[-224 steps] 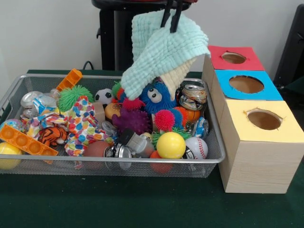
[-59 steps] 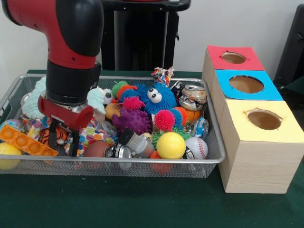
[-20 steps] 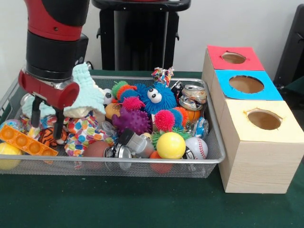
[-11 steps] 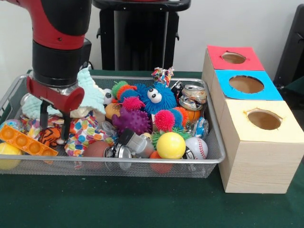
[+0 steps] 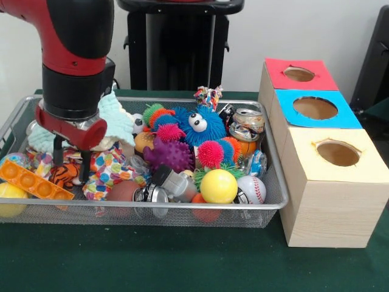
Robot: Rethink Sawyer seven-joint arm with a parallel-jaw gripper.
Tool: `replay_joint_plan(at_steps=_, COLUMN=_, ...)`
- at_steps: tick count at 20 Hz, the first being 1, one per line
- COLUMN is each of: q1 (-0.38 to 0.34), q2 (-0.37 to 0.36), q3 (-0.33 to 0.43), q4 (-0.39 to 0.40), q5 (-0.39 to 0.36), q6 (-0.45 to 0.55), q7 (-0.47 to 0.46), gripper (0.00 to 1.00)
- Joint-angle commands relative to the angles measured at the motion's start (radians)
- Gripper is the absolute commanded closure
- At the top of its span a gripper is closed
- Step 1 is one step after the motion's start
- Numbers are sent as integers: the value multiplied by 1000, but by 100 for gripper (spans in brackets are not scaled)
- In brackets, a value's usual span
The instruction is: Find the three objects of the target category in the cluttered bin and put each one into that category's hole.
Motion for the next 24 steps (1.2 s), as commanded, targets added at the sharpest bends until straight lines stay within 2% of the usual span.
replay_joint_plan(at_steps=1, q1=37, q2=73, q3=-21, q4=-4, q5=-69, q6=23, q7=106, gripper=0)
replay_joint_plan(at_steps=3, q1=61, q2=94, q3=-57, q4=-24, q5=-75, q6=37, q7=118, gripper=0)
replay_joint_plan(at_steps=7, q1=52, q2=85, q3=-37, q4=4, q5=-58, q6=22, q7=116, gripper=0)
replay_joint_plan(at_steps=11, q1=65, q2=87, q3=-48, q4=10, q5=-51, q6=34, q7=122, gripper=0)
replay_joint_plan(at_steps=17, q1=39, q2=72, q3=1, q4=57, q5=-37, q6=-54, q7=127, gripper=0)
replay_joint_plan(at_steps=21, q1=54, q2=87, q3=-15, q4=54, q5=-43, q6=-103, q7=148, gripper=0)
replay_joint_plan(at_steps=24, q1=63, q2=101, q3=-29, q4=45, q5=-43, q6=-88, q7=150, gripper=0)
